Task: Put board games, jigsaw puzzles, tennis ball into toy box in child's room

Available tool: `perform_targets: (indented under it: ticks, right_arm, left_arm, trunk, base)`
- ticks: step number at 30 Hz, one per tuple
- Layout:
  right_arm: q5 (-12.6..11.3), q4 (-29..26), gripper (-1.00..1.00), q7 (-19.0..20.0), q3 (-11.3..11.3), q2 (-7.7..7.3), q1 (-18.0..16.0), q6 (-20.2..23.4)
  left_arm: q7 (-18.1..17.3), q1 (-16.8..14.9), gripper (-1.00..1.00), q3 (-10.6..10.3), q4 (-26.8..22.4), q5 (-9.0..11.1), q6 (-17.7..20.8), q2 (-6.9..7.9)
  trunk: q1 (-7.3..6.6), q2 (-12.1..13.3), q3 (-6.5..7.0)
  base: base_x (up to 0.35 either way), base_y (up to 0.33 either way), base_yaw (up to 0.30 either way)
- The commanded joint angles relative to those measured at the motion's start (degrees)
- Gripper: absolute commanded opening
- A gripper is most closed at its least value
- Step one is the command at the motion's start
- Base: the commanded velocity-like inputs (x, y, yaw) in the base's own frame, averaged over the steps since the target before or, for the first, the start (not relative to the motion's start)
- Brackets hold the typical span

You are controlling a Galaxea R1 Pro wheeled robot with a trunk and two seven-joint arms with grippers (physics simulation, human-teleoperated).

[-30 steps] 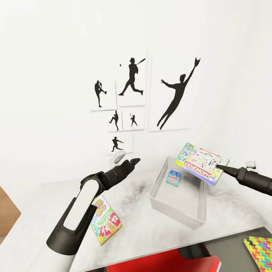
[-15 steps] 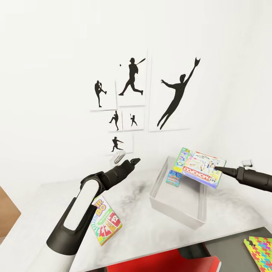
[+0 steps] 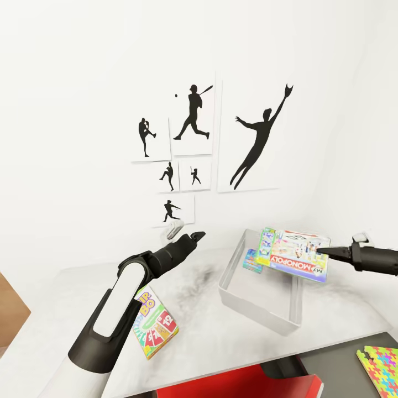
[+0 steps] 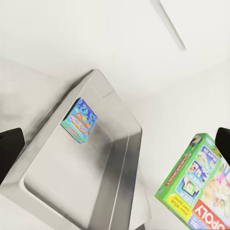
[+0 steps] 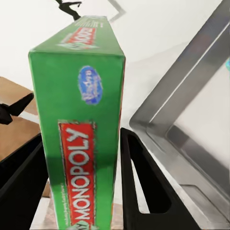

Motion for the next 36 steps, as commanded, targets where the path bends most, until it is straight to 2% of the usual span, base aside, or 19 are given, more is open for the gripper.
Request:
perform_targets:
  ticks: [1,2,6,7,10,11,13,14,17,22,29,36]
  right_arm:
    - [-2.47,0.56,-1.00,-0.84,3.27,-0.57,-1.38,0.09]
    - [-2.47,0.56,-1.00,-0.84,3.27,-0.57,-1.38,0.09]
    - [-13.03,1.61,-1.00,-5.25,14.65,-2.05,-5.86,0.09]
    - [-13.03,1.61,-1.00,-5.25,14.65,-2.05,-5.86,0.09]
    - [-20.14,1.90,-1.00,-8.88,20.53,-3.55,-7.93,0.09]
    - [-20.14,1.90,-1.00,-8.88,20.53,-3.55,-7.93,0.09]
    - [-23.51,2.00,-1.00,-11.36,22.83,-4.05,-8.77,0.09]
    - [-23.51,2.00,-1.00,-11.36,22.83,-4.05,-8.77,0.09]
    - [-26.56,1.98,-1.00,-13.96,24.82,-4.18,-9.63,0.09]
    - [-28.34,2.02,-1.00,-15.67,26.05,-3.71,-10.19,0.09]
    - [-29.02,2.49,-1.00,-16.54,26.63,-2.87,-10.48,0.09]
    - [-29.02,2.52,-1.00,-16.83,26.80,-2.84,-10.64,0.09]
  left_arm:
    - [0.52,-0.06,1.00,0.02,-0.07,0.50,0.04,-0.01]
    - [0.52,-0.06,1.00,0.02,-0.07,0.50,0.04,-0.01]
    - [0.55,-0.06,1.00,0.03,-0.06,0.50,0.04,-0.01]
    - [0.55,-0.06,1.00,0.03,-0.06,0.50,0.04,-0.01]
    - [0.57,-0.07,1.00,0.03,-0.06,0.50,0.04,0.02]
    - [0.57,-0.07,1.00,0.03,-0.06,0.50,0.04,0.02]
    - [0.57,-0.07,1.00,0.03,-0.05,0.50,0.04,0.02]
    - [0.57,-0.07,1.00,0.03,-0.05,0.50,0.04,0.02]
    - [0.58,-0.07,1.00,0.03,-0.05,0.50,0.04,0.05]
    - [0.58,-0.07,1.00,0.03,-0.02,0.50,0.04,0.06]
    - [0.58,-0.07,1.00,0.03,0.02,0.50,0.04,0.07]
    - [0.59,-0.07,1.00,0.03,0.03,0.50,0.04,0.06]
  trunk:
    - [0.04,-0.15,-0.14]
    - [0.04,-0.15,-0.14]
    - [0.04,-0.15,-0.14]
    - [0.04,-0.15,-0.14]
    - [0.04,-0.15,-0.14]
    - [0.04,-0.15,-0.14]
    - [0.04,-0.15,-0.14]
    - [0.04,-0.15,-0.14]
    - [0.04,-0.15,-0.14]
    - [0.04,-0.15,-0.14]
    - [0.04,-0.15,-0.14]
    - [0.04,-0.15,-0.14]
  base:
    - [0.000,0.000,0.000]
    - [0.000,0.000,0.000]
    - [0.000,0.000,0.000]
    - [0.000,0.000,0.000]
    - [0.000,0.000,0.000]
    - [0.000,0.000,0.000]
    - [0.000,0.000,0.000]
    - [0.000,0.000,0.000]
    - [0.000,0.000,0.000]
    - [0.000,0.000,0.000]
    - [0.000,0.000,0.000]
    - [0.000,0.000,0.000]
